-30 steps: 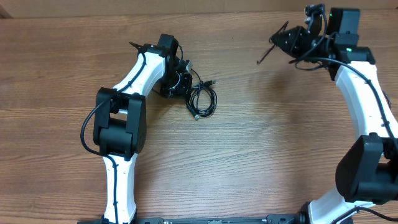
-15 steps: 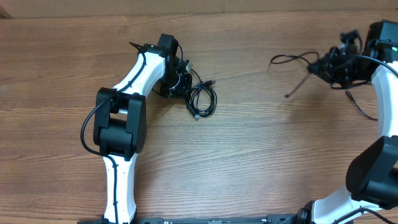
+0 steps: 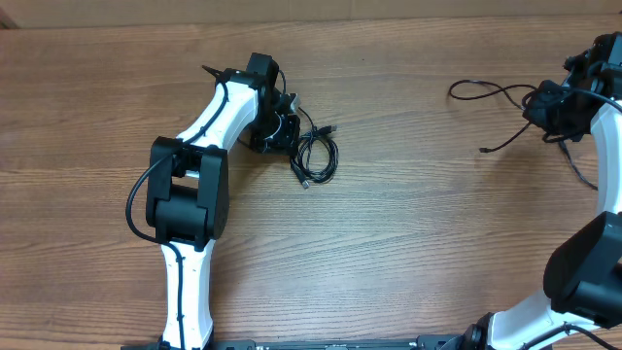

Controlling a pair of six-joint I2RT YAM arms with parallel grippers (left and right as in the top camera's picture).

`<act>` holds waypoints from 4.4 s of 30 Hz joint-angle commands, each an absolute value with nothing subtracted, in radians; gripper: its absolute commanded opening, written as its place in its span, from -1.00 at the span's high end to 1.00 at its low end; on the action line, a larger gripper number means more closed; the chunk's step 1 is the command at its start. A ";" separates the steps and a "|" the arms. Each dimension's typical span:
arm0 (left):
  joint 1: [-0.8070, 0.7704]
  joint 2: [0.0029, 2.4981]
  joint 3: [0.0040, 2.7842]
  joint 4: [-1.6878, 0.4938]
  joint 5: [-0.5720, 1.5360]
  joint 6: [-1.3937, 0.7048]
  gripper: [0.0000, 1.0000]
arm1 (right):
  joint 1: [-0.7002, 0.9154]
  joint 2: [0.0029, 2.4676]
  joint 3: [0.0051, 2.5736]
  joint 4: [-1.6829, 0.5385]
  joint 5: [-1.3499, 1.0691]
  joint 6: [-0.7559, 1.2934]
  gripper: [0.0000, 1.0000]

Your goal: Untangle cables

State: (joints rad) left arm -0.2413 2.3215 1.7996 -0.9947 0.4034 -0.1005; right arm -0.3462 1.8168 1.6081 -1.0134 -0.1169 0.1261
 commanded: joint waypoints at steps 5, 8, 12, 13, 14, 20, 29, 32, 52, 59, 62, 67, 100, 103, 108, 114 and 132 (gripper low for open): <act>-0.236 2.339 1.790 -0.991 0.389 -0.093 0.78 | -0.347 1.893 1.627 -0.906 0.007 0.118 0.85; -0.236 2.339 1.790 -0.991 0.389 -0.093 0.78 | -0.347 1.911 1.627 -0.887 0.033 0.118 0.69; -0.236 2.339 1.790 -0.991 0.389 -0.093 0.77 | -0.347 1.931 1.626 -0.893 0.033 0.118 -0.01; -0.236 2.339 1.790 -0.991 0.389 -0.093 0.74 | -0.347 1.934 1.626 -0.896 0.033 0.119 -0.21; -0.236 2.339 1.790 -0.991 0.389 -0.093 0.71 | -0.347 1.937 1.626 -0.898 0.033 0.120 -0.29; -0.236 2.339 1.790 -0.991 0.389 -0.093 0.60 | -0.342 1.936 1.634 -0.922 0.029 0.169 -0.27; -0.236 2.339 1.791 -0.991 0.389 -0.074 0.69 | -0.210 1.921 1.645 -1.101 -0.318 0.182 -0.15; -0.236 2.339 1.797 -1.000 0.393 -0.021 0.75 | -0.131 1.926 1.636 -1.121 -0.334 0.182 -0.11; -0.235 2.339 1.816 -1.036 0.385 0.001 0.32 | 0.326 2.029 1.636 -1.001 -0.329 0.288 -0.18; -0.236 2.339 1.816 -1.036 0.385 0.001 0.35 | 0.394 2.105 1.636 -0.914 -0.292 0.324 -0.03; -0.236 2.339 1.816 -1.029 0.385 0.001 0.40 | 0.400 2.112 1.636 -0.905 -0.221 0.366 -0.04; -0.236 2.339 1.816 -1.010 0.385 0.000 0.54 | 0.400 2.112 1.636 -0.902 -0.214 0.368 -0.03; -0.378 2.255 1.855 -1.165 -0.008 -0.303 0.80 | 0.400 2.112 1.636 -0.886 -0.165 0.367 -0.06; -0.368 2.254 1.885 -1.224 0.006 -0.341 0.53 | 0.400 2.112 1.636 -0.882 -0.165 0.367 -0.06; -0.347 2.255 1.901 -1.338 0.107 -0.341 -0.18 | 0.400 2.112 1.636 -0.883 -0.168 0.366 -0.06; -0.347 2.255 1.881 -1.421 0.131 -0.402 0.17 | 0.405 2.112 1.634 -0.883 -0.181 0.359 -0.05; -0.355 2.255 1.786 -1.314 0.133 -0.614 0.30 | 0.453 2.123 1.571 -0.822 -0.227 0.359 -0.04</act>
